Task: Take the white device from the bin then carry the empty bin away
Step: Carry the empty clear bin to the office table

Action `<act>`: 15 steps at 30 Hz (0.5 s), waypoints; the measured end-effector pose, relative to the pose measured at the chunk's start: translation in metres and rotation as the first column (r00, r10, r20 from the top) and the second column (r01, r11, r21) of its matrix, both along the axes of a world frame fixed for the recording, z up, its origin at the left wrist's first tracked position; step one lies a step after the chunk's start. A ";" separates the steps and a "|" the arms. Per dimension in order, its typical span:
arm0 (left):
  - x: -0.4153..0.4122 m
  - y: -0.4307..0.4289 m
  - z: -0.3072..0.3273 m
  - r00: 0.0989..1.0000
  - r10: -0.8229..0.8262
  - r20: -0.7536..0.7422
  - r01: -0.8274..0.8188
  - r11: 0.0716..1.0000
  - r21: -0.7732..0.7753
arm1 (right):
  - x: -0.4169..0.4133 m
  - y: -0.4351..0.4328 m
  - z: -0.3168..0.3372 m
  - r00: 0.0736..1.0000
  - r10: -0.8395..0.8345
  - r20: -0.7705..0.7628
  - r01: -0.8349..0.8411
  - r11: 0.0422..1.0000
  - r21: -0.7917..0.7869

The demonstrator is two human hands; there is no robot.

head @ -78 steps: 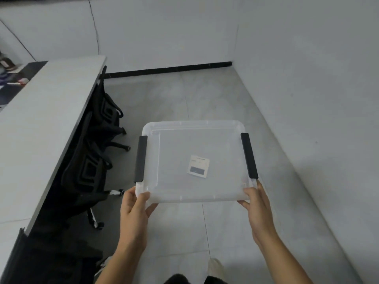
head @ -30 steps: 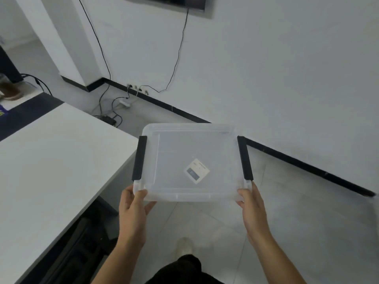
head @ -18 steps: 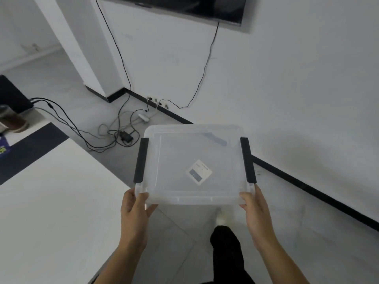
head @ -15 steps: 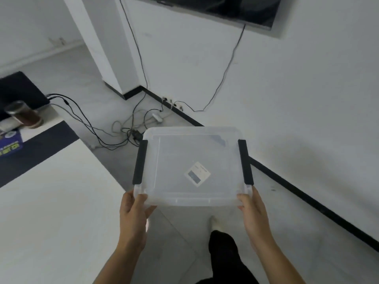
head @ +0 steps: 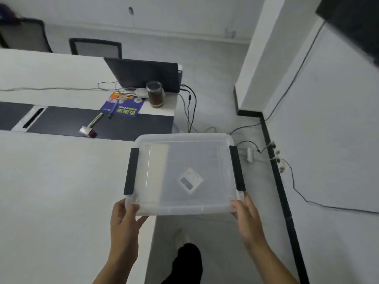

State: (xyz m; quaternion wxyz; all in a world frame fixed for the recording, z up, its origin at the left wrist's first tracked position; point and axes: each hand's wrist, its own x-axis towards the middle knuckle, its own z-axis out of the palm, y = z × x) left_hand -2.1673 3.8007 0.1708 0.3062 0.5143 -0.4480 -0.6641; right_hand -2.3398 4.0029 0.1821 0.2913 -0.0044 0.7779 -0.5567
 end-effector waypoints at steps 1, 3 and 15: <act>-0.010 -0.012 -0.007 0.999 0.046 -0.004 -0.046 0.999 0.007 | -0.018 -0.020 -0.006 0.999 0.037 0.002 -0.037 0.999 -0.004; -0.028 -0.036 -0.018 0.991 0.131 0.006 -0.132 0.991 0.026 | -0.051 -0.059 -0.023 0.995 0.099 0.022 -0.099 0.995 0.011; -0.092 -0.141 -0.039 0.897 0.427 0.114 -0.440 0.890 0.124 | -0.175 -0.270 -0.037 0.880 0.473 0.036 -0.473 0.881 -0.007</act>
